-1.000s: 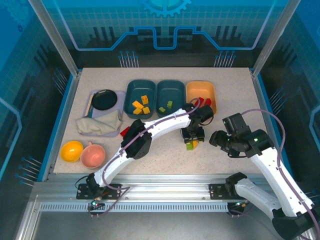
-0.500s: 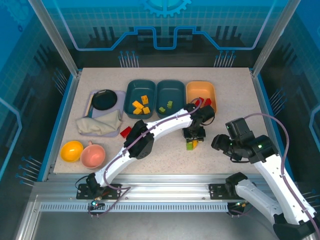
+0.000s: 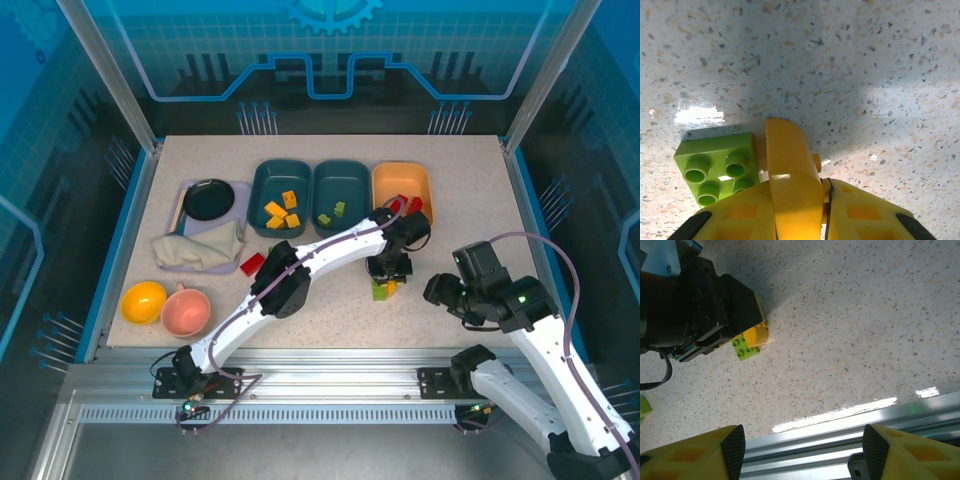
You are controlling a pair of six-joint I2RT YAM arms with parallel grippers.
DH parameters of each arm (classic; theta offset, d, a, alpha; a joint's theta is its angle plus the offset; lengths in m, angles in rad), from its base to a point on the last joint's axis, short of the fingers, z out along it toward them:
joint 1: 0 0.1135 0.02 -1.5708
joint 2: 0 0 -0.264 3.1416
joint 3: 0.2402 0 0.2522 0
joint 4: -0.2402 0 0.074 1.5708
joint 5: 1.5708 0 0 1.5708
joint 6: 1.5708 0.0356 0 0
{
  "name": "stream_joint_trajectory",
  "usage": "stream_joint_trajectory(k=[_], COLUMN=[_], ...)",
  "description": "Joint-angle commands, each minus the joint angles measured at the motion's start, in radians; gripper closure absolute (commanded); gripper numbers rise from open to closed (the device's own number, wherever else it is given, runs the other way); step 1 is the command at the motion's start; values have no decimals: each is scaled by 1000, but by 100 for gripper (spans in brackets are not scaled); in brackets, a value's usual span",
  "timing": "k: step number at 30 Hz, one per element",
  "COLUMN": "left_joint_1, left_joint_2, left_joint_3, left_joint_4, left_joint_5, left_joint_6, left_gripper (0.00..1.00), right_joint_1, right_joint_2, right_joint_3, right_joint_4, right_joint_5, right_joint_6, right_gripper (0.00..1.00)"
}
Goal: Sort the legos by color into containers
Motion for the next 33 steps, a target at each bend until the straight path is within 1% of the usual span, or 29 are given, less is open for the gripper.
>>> stream_joint_trajectory(k=[1, 9, 14, 18, 20, 24, 26, 28, 31, 33], left_joint_1=[-4, 31, 107, 228, 294, 438, 516, 583, 665, 705], left_joint_2=[-34, -160, -260, -361, -400, -452, -462, -456, -425, -377], left_joint_3=[26, 27, -2, -69, -111, -194, -223, -233, -223, -191], left_joint_4=[-27, -7, -16, -23, -28, -30, -28, -17, 13, 25], left_joint_5=[-27, -41, -61, -81, -91, -109, -134, -151, -162, -163], left_joint_6=[7, -6, -1, 57, 97, 177, 217, 241, 265, 274], left_gripper=[84, 85, 86, 85, 86, 86, 85, 86, 85, 85], right_joint_1=[12, 12, 12, 16, 37, 149, 217, 257, 286, 296], right_joint_2=[-22, -50, -29, 19, 61, 195, 281, 362, 491, 570], right_joint_3=[-8, -10, -7, -9, -5, 43, 76, 106, 151, 205], right_joint_4=[21, 135, 244, 391, 471, 599, 672, 748, 839, 861], right_joint_5=[-27, -81, -144, -234, -264, -219, -188, -179, -189, -200], right_joint_6=[-24, -90, -129, -191, -215, -271, -294, -295, -279, -273], right_gripper=[34, 31, 30, 29, 29, 28, 27, 26, 25, 25])
